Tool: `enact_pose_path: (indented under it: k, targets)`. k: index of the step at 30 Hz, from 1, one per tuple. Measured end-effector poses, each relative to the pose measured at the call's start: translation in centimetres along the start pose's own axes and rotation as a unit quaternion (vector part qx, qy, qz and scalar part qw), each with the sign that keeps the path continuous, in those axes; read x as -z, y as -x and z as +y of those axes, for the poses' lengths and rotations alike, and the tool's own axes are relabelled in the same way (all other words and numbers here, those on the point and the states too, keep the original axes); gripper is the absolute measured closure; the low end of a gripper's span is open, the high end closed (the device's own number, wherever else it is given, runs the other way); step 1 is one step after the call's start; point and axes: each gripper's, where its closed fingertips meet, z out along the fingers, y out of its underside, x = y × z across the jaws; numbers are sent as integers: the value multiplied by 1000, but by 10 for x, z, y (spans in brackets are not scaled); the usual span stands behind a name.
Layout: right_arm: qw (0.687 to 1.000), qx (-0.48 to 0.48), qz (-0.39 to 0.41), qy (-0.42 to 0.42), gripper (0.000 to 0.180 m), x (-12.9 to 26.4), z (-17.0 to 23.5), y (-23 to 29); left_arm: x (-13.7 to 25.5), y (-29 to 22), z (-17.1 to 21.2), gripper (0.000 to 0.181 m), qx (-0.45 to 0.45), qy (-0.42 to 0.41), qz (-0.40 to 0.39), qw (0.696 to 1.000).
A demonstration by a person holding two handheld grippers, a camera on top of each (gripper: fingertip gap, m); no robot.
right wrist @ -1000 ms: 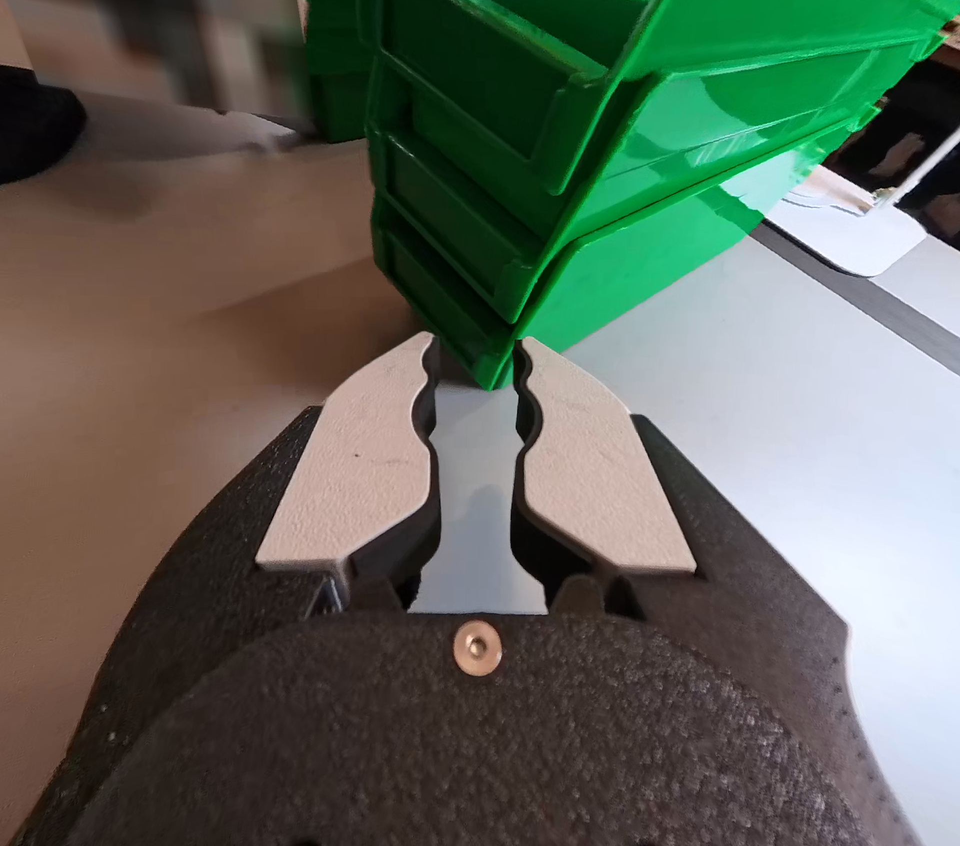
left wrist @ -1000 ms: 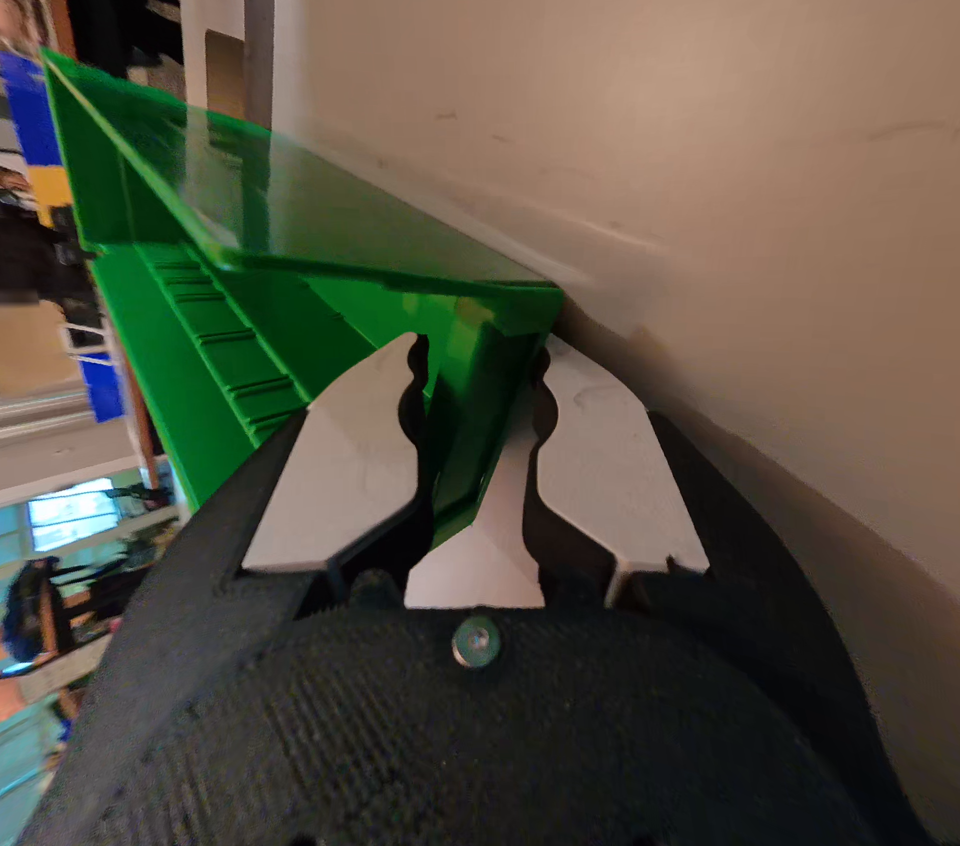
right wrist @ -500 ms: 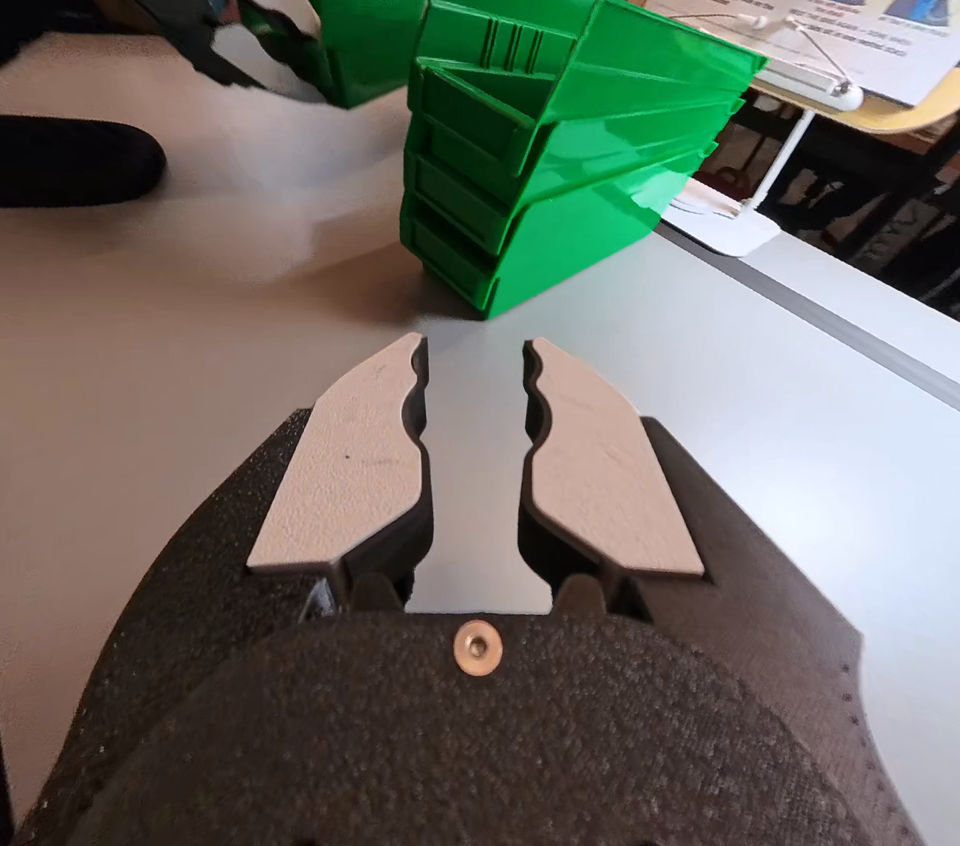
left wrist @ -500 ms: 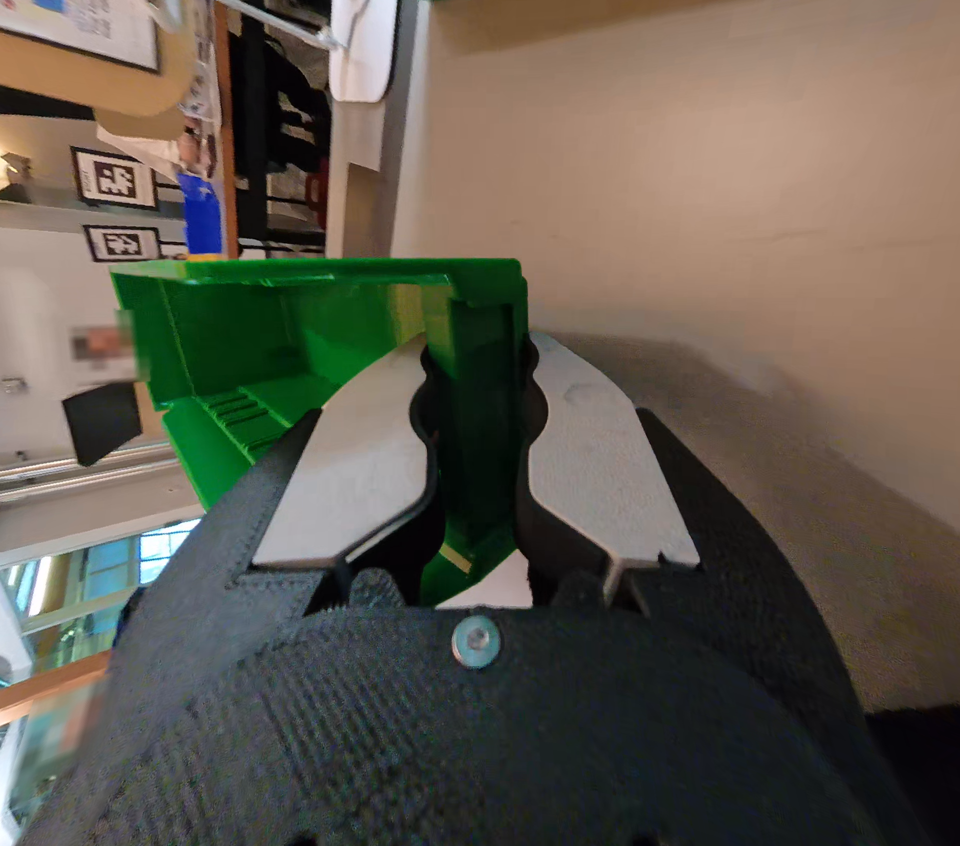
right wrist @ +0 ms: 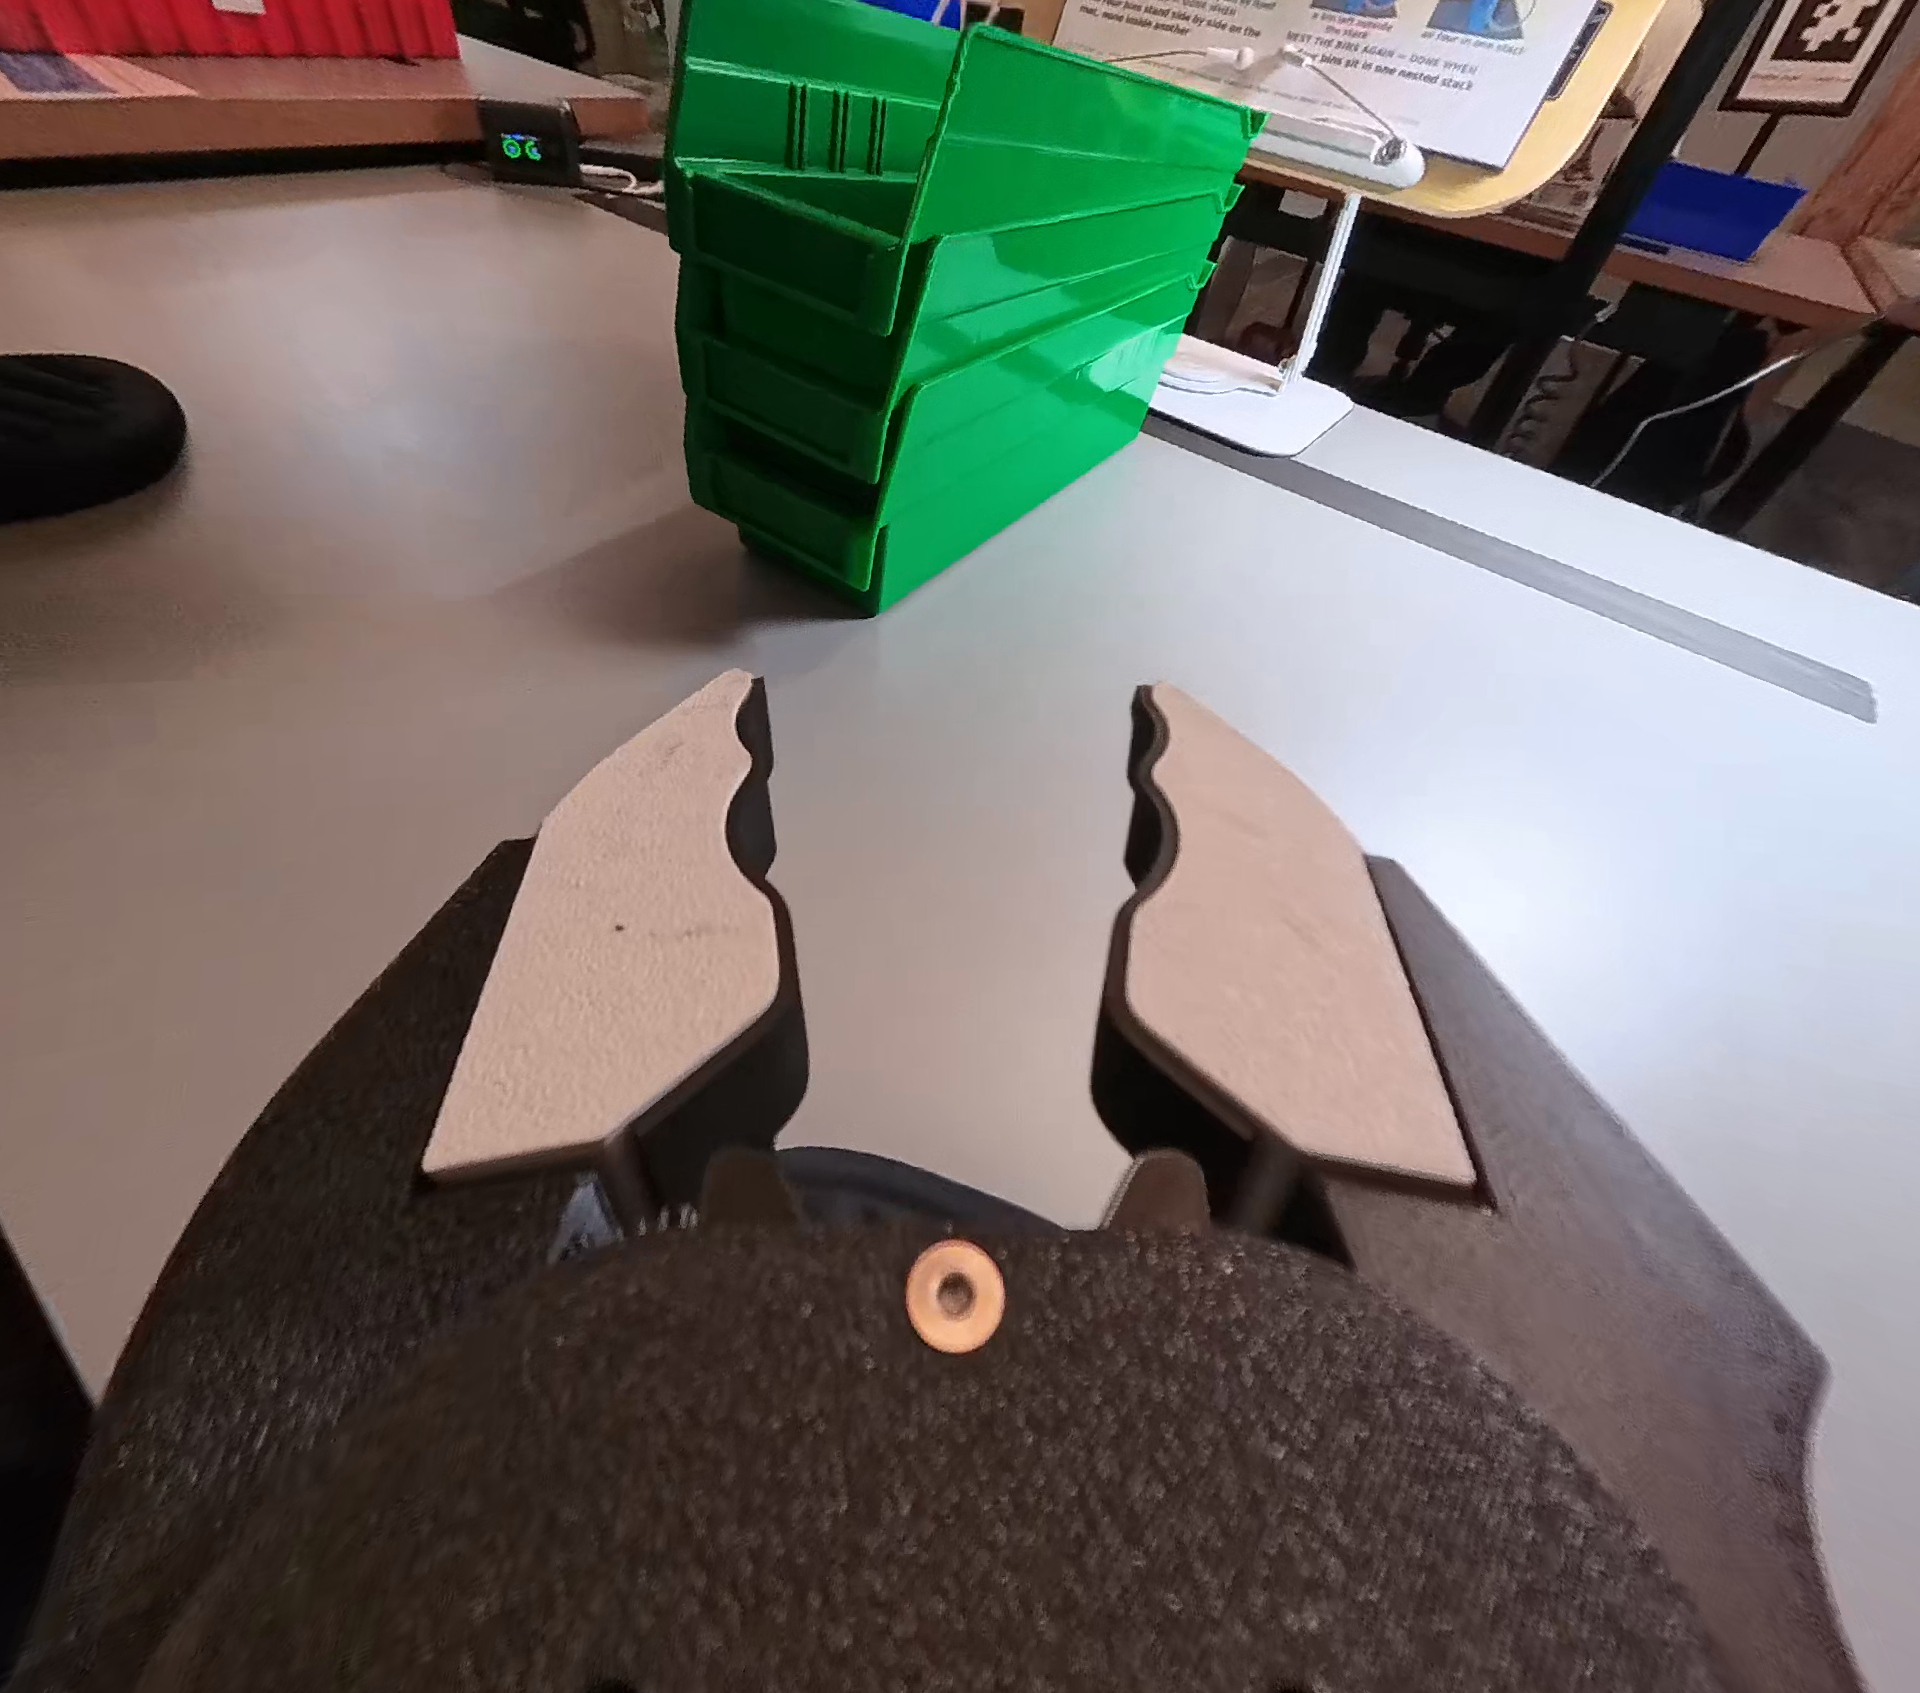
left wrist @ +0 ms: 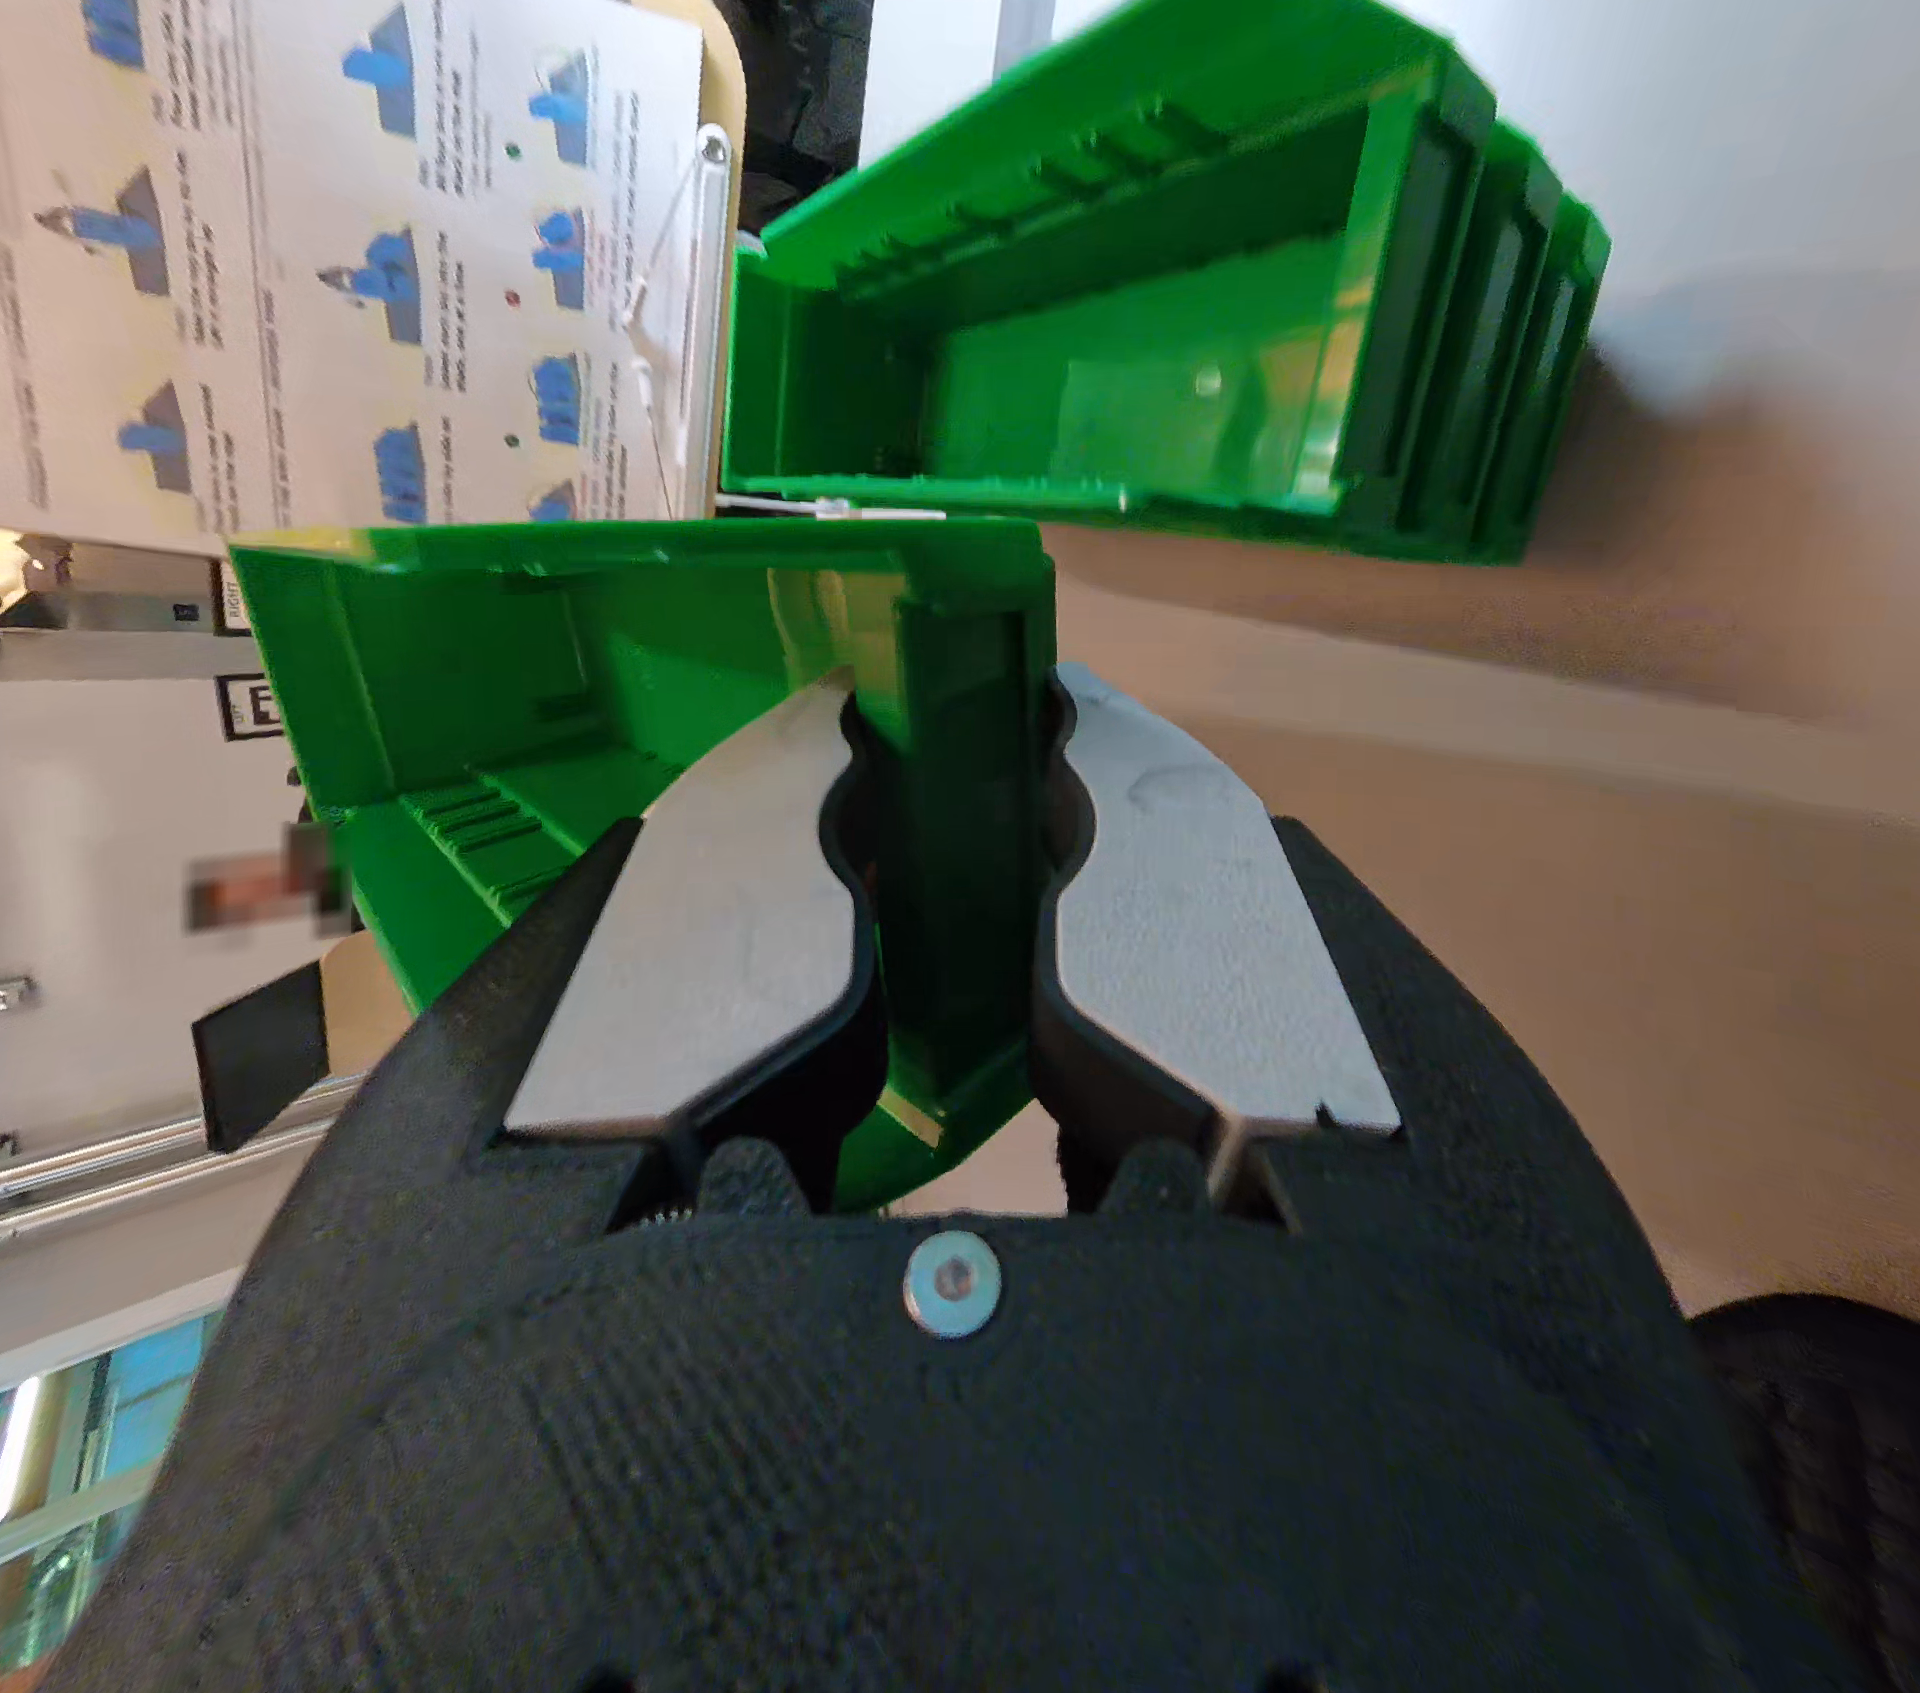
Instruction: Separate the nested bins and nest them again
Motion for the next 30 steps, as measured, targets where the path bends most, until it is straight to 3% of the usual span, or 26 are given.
enact_pose_path:
  k: [13,30]
  targets:
    - [998,-17,36,-38,101,35,-31,-6,-38,-17,-68,151,-41,61,72,995]
    - [998,-29,41,-35,102,40,-25,-11,-88,-72,-70,151,-52,78,120,988]
